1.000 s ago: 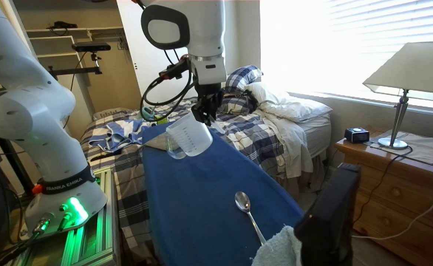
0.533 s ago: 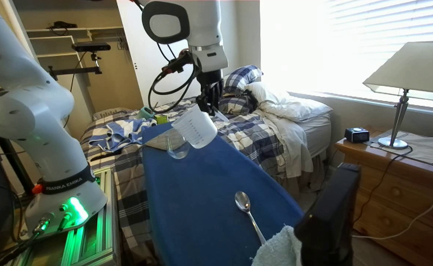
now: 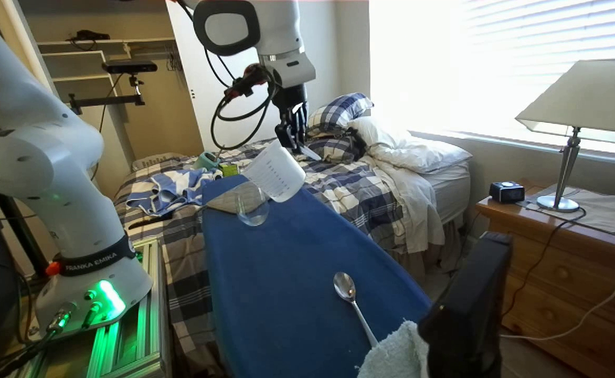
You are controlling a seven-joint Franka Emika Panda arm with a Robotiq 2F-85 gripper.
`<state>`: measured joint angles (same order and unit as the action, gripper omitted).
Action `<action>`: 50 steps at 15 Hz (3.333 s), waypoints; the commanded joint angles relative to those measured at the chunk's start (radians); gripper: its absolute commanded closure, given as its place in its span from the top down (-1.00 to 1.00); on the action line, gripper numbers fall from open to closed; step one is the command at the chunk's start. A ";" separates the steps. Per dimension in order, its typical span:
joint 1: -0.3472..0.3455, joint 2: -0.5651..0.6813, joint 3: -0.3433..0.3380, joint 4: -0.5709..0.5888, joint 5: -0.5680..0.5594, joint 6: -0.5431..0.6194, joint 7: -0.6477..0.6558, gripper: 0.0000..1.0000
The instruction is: Pour the contents from the jar into the cup
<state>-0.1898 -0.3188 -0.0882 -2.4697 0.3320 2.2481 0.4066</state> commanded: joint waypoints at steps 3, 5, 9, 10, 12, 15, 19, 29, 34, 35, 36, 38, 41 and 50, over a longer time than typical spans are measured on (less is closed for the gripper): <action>0.012 -0.085 0.023 -0.047 -0.060 0.053 -0.025 -0.82; 0.015 -0.093 0.025 -0.050 -0.064 0.067 -0.039 -0.83; 0.029 -0.114 0.031 -0.076 -0.057 0.113 -0.079 -0.83; 0.031 -0.118 0.033 -0.085 -0.057 0.122 -0.084 -0.83; 0.038 -0.131 0.037 -0.103 -0.056 0.135 -0.094 -0.83; 0.047 -0.149 0.043 -0.127 -0.060 0.163 -0.116 -0.83; 0.056 -0.166 0.050 -0.145 -0.062 0.205 -0.137 -0.83; 0.095 -0.219 0.062 -0.192 -0.057 0.263 -0.192 -0.83; 0.108 -0.243 0.064 -0.208 -0.057 0.286 -0.209 -0.83; 0.111 -0.247 0.064 -0.210 -0.057 0.290 -0.213 -0.83; 0.113 -0.249 0.064 -0.211 -0.057 0.294 -0.217 -0.83; 0.116 -0.253 0.064 -0.215 -0.057 0.300 -0.221 -0.83; 0.120 -0.256 0.064 -0.224 -0.056 0.319 -0.229 -0.83; 0.156 -0.264 0.061 -0.232 -0.045 0.357 -0.249 -0.83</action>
<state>-0.0523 -0.5418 -0.0205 -2.6731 0.2917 2.5772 0.1697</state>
